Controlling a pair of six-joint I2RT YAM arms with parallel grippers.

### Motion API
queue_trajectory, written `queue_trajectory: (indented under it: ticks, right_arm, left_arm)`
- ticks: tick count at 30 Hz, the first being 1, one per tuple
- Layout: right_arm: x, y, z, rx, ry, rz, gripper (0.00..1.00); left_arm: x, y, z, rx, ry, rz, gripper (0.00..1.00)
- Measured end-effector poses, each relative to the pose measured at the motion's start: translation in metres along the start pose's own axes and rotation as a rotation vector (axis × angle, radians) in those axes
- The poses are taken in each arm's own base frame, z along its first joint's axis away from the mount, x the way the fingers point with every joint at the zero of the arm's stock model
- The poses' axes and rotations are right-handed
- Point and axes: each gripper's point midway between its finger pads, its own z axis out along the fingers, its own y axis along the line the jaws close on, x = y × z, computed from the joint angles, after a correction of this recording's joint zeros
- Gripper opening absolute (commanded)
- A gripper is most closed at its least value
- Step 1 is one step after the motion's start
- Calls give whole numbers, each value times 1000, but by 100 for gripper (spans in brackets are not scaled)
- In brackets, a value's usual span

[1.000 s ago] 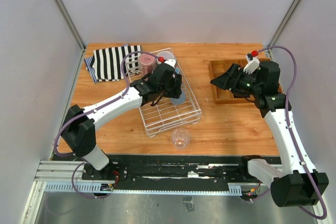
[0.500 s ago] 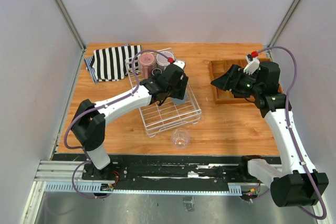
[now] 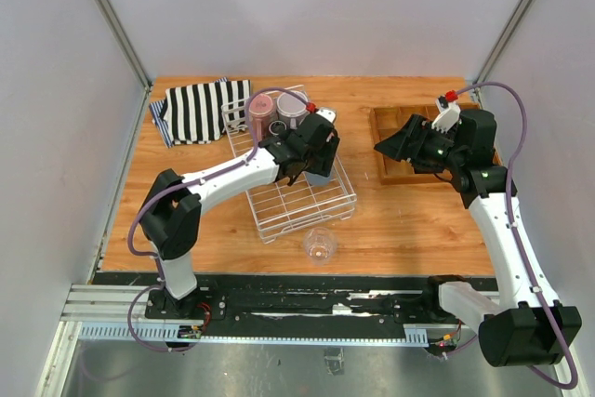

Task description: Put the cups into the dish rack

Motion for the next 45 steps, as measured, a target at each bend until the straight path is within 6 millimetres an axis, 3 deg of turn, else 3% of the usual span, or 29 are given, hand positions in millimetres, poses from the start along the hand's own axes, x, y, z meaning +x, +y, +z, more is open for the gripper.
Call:
queue_trajectory:
  ticks: [4,12,22,30,38,42,45]
  right_arm:
    - [0,0,0,0,0,-3,78]
    - [-3,3,-2,-3,-6,-8,78]
    - [-5,3,-2,-1,-9,-14,78]
    - [-4,3,-2,1,-6,-14,77]
    - [9,-8,-4,48,39,-12,76]
    - [29,-8,-8,75,102,-47,75]
    - [53,3,-16,67,172,-107,73]
  left_arm:
    - [-1,-1,5,-4,5,12,34]
    - [-6,-4,11,-5,6,22,66]
    - [-5,-3,10,-11,10,31,87]
    - [-8,-3,5,-6,-1,25,93]
    - [-41,-3,-33,26,-95,-26,97]
    - [-59,-1,-59,40,-136,-54,99]
    - [-73,1,-85,51,-171,-71,100]
